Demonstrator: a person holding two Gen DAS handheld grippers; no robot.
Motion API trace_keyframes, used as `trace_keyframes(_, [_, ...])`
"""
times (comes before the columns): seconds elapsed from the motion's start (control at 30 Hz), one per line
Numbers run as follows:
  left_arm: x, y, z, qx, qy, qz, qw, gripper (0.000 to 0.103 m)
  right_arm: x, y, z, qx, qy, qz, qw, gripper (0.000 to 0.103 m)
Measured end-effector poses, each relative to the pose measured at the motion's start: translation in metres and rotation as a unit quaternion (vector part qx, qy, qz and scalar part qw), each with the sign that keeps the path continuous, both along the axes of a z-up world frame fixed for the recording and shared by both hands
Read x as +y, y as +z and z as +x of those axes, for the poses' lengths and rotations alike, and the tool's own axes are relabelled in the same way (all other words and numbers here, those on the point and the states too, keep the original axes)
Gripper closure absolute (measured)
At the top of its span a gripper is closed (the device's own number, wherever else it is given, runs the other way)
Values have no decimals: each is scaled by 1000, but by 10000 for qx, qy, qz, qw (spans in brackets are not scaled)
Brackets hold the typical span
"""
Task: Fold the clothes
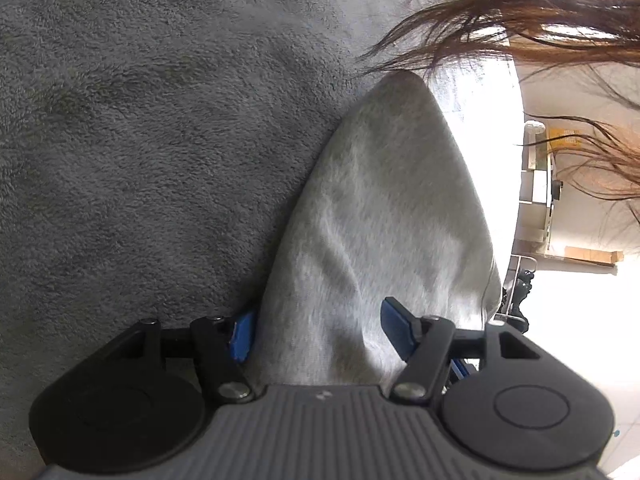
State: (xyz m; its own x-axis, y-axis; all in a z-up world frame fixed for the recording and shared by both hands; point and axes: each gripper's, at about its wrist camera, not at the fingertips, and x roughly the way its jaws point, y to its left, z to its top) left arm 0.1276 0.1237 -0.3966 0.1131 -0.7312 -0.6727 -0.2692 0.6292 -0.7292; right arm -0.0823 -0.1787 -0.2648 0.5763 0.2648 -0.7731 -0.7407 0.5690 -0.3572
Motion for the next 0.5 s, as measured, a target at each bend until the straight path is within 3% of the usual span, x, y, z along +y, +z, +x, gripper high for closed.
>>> trace_keyframes(0.13, [-2,-2,3,59,20,-22,10000,38,-5,12,5,150,-297,260,9991,101])
trace_keyframes(0.27, [-3,-4,7,111,39,-42,9999,38,-25,36,7,822,-863,939,9884,101])
trace_keyframes(0.4, [-9,-5,8,22,61,-19,10000,38,-32,40,-16,1508,-793,1099,9792,100])
trace_keyframes(0.5, [-13,-4,7,-11,104,7,9999,38,-22,23,-26,1646,-596,900,9804,100])
